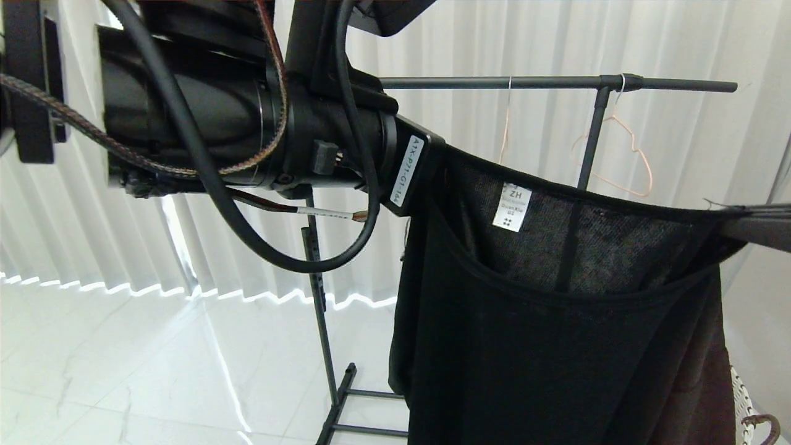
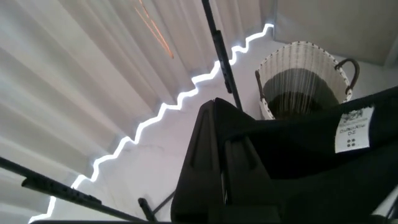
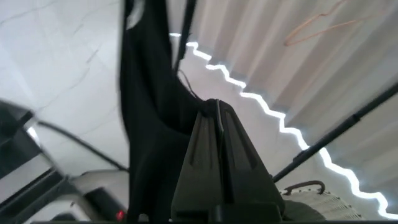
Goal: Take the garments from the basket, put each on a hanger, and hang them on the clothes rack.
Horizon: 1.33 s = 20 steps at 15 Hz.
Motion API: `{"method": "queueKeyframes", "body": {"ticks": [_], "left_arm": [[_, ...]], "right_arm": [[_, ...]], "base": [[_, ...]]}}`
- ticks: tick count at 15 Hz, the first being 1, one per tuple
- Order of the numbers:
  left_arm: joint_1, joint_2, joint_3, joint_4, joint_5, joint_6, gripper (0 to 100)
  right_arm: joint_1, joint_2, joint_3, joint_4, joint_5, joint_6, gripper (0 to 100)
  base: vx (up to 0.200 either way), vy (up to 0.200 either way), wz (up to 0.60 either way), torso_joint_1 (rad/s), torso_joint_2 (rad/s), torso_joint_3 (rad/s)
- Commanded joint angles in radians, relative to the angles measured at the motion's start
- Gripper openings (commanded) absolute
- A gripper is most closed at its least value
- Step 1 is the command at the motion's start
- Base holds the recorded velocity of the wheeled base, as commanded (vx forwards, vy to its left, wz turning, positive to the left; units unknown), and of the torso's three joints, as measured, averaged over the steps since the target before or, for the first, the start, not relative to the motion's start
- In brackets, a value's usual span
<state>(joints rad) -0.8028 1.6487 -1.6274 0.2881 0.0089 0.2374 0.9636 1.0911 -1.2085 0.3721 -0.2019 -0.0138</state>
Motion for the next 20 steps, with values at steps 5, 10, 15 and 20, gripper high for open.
{"method": "queueKeyframes", "body": {"ticks": [5,10,15,20], "left_arm": [[0.0,-0.158,0.129,0.049,0.002,-0.013,0],[-0.039,-0.299,0.232,0.049,0.002,-0.013,0],[-0.174,-0.386,0.29,0.054,0.088,-0.007,0],[-0.269,-0.385,0.296,0.054,0.158,-0.007,0]], "right_arm": [[-0.077,0.161,-0.036,-0.191,0.01,0.002,0],[-0.094,0.237,-0.059,-0.292,0.058,0.0,0],[-0.095,0.354,-0.111,-0.395,0.119,0.002,0],[-0.095,0.418,-0.183,-0.397,0.139,0.002,0]], "base": [[0.0,0.0,0.0,0.0,0.0,0.0],[0.0,0.0,0.0,0.0,0.0,0.0],[0.0,0.0,0.0,0.0,0.0,0.0],[0.0,0.0,0.0,0.0,0.0,0.0]]}}
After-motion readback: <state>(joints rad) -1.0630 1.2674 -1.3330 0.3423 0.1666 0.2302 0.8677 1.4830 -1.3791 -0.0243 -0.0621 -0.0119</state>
